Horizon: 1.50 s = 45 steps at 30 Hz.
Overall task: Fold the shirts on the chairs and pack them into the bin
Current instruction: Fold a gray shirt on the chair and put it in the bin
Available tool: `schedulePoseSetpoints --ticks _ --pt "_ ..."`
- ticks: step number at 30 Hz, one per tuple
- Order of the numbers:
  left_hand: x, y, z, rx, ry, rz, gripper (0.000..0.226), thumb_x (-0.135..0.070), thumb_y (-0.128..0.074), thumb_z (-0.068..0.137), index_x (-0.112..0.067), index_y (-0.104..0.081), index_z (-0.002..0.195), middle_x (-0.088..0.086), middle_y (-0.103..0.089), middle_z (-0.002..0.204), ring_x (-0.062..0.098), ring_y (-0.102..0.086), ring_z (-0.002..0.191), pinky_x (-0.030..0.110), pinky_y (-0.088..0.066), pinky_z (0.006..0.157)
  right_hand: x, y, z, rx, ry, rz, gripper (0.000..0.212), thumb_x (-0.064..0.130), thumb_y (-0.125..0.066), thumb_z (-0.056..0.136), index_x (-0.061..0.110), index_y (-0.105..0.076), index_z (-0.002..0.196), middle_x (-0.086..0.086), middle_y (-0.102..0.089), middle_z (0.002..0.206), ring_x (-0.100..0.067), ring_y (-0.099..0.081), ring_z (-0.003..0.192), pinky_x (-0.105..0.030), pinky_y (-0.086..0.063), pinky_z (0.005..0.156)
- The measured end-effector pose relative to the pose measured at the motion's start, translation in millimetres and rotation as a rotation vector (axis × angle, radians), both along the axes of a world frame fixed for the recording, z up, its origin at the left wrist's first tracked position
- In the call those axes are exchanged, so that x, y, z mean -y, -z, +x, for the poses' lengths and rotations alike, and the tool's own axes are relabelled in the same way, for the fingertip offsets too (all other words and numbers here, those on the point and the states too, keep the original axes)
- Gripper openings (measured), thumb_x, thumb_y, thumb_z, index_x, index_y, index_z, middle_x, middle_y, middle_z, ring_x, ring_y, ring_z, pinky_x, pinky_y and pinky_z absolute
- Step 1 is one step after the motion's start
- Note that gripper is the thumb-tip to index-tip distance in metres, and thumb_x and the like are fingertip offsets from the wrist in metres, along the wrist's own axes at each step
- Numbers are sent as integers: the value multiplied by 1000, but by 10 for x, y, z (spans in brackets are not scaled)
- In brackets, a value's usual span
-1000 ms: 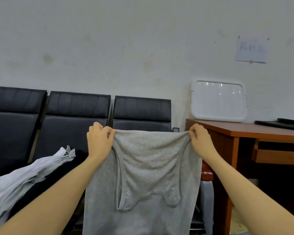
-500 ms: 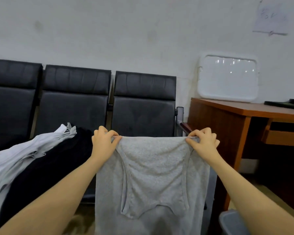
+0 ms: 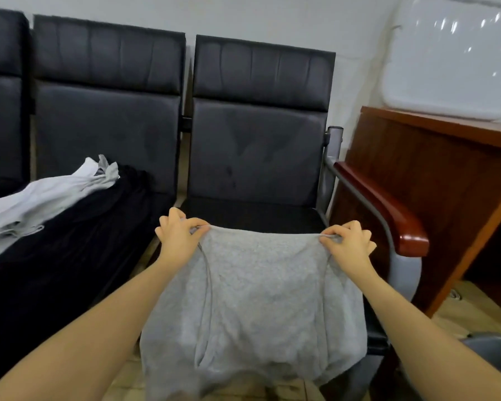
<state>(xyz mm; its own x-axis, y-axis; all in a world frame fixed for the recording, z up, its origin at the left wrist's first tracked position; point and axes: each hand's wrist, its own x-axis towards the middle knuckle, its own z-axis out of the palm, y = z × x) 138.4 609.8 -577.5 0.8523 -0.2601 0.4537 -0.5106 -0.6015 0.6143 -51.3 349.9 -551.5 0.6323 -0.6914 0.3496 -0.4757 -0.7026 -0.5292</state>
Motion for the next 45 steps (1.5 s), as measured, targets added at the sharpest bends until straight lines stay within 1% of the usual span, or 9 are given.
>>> schedulePoseSetpoints --ticks 3,9,14,18,22,29,34,40,45 --pt "138 114 241 -20 -6 11 13 -32 -62 90 -28 -74 92 0 -35 99 17 -26 94 30 -17 85 119 104 248 -7 14 23 6 29 -64 90 28 -70 90 4 -40 100 -24 -32 108 -30 -15 84" --pt "489 183 725 -30 -22 5 14 -30 -61 91 -27 -74 92 0 -34 99 18 -25 94 34 -21 88 394 156 764 8 8 9 6 29 -64 90 30 -69 89 4 -41 101 -23 -32 108 -29 -15 84" --pt "779 31 1095 23 -68 -47 15 -31 -61 91 -23 -73 91 1 -34 99 19 -25 94 32 -18 83 613 4 1236 97 21 -72 7 29 -64 90 27 -70 90 3 -38 99 -17 -27 97 -27 -13 81" --pt "942 -157 1336 43 -90 -88 15 -32 -60 91 -24 -72 91 0 -34 101 21 -27 97 31 -17 82 712 -136 1527 157 61 -153 7 27 -64 90 24 -70 92 3 -35 99 -24 -31 101 -29 -14 84" --pt "1019 -321 1429 68 -116 -136 15 -34 -61 90 -23 -72 89 -1 -33 101 26 -30 100 30 -16 83 731 -194 1634 235 64 -207 7 24 -64 89 22 -70 92 3 -34 98 -20 -29 97 -29 -15 85" --pt "787 -350 1208 40 -106 -169 14 -40 -65 85 -27 -71 85 0 -36 103 22 -29 102 31 -17 88 609 -77 1367 300 28 -183 8 23 -62 91 23 -70 94 4 -39 98 -23 -35 99 -30 -16 85" --pt "482 -405 792 0 -81 -238 18 -46 -66 82 -28 -70 86 -2 -37 103 19 -29 102 34 -22 96 340 -124 952 374 16 -88 8 26 -63 90 25 -69 94 2 -43 99 -24 -37 101 -29 -15 87" --pt "64 -394 219 -6 -131 -260 30 -47 -61 87 -19 -71 83 -1 -39 100 21 -31 103 32 -19 91 -74 -116 308 346 -28 -42 6 25 -66 88 24 -72 91 0 -47 101 -20 -35 101 -30 -17 88" --pt "-250 -198 -187 -68 -130 -285 35 -47 -62 87 -13 -72 81 -2 -40 100 15 -25 97 41 -28 100 -403 -14 -170 330 -115 19 8 23 -68 87 31 -70 86 5 -46 99 -17 -35 103 -35 -24 90"
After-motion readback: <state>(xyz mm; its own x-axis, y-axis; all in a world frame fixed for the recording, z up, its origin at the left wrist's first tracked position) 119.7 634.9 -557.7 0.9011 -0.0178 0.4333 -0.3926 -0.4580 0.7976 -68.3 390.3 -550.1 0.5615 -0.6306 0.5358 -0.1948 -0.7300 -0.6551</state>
